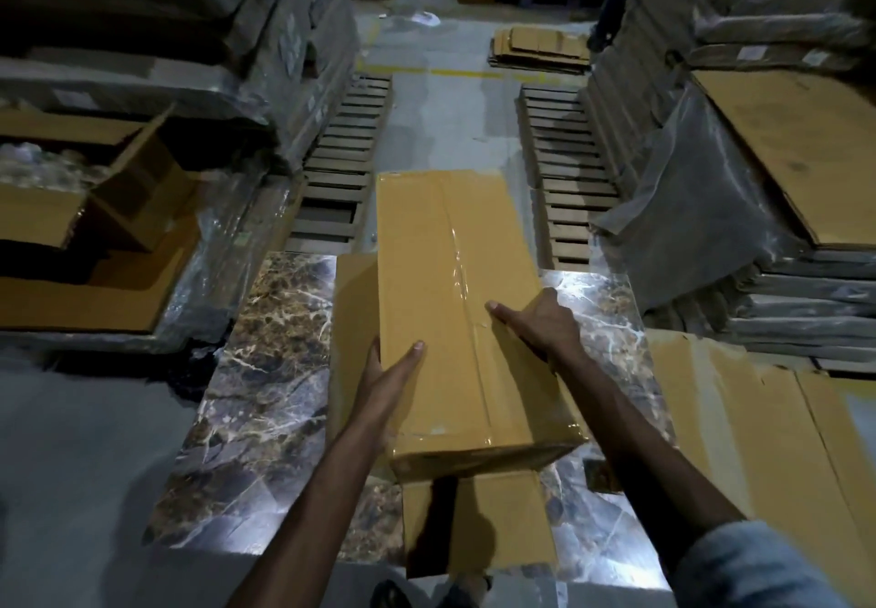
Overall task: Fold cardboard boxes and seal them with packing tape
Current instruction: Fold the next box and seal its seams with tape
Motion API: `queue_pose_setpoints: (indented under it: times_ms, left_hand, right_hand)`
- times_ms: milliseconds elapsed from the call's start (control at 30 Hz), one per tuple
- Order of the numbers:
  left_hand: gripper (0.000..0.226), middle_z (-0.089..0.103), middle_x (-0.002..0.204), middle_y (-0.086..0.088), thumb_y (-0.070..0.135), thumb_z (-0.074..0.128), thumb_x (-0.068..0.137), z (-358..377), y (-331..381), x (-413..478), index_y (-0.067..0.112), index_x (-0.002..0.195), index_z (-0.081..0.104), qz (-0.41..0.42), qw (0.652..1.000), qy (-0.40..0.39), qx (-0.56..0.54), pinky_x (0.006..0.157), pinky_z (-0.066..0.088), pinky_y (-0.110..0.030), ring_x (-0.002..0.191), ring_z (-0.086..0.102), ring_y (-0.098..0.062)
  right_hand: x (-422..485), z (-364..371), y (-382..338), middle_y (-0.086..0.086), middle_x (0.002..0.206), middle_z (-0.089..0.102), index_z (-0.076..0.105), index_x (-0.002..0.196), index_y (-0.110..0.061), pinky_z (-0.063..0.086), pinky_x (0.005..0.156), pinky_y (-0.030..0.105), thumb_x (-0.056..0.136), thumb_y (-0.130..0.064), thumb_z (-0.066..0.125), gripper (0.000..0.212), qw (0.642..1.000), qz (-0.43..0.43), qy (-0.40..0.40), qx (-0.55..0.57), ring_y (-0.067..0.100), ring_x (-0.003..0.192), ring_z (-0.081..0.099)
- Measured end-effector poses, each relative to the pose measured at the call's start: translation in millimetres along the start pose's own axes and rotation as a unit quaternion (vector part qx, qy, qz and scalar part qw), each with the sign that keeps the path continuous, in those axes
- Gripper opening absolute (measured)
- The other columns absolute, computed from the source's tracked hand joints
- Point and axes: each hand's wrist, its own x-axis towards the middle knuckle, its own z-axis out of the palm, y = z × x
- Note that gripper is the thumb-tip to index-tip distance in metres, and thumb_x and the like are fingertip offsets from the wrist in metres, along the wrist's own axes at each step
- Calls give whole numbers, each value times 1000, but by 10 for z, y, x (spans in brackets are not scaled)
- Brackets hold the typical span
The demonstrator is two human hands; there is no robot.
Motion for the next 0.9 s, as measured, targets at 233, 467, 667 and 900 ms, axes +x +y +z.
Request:
queue_pose_setpoints:
  times_ms: [233,467,667,900]
  left_hand:
    - [76,59,143,-2,55,73,91,-327,-203,-76,45,155,35,27,984,159,-69,105,50,-57,121,59,-32]
    - [103,45,155,-5,87,63,69,-6,-529,-127,68,149,1,-58,935,299,-182,102,51,-63,124,58,-41]
    - [109,50,149,-20,82,54,85,623,-540,131,19,160,7,-219,916,204,-269,104,53,-52,127,60,-44]
    - [29,62,58,-6,27,44,111,615,34,-297,6,100,60,-146,957,-37,-249,84,62,-37,49,61,-17]
  right_hand:
    - [226,551,-717,6,121,65,49,128,-16,50,78,38,61,-94,66,104,987,-137,-39,-72,33,108,64]
    - [483,1173,-1550,6,117,69,53,126,-24,41,95,48,69,-104,36,99,910,-342,-72,-221,30,107,63]
    - [687,1402,-1800,-6,168,26,36,157,-32,-1,118,72,76,-102,19,109,805,-482,-99,-332,24,154,23]
    - [711,1313,-1485,-6,173,4,3,159,-54,-6,120,70,92,-87,2,75,825,-448,-61,-340,26,160,3]
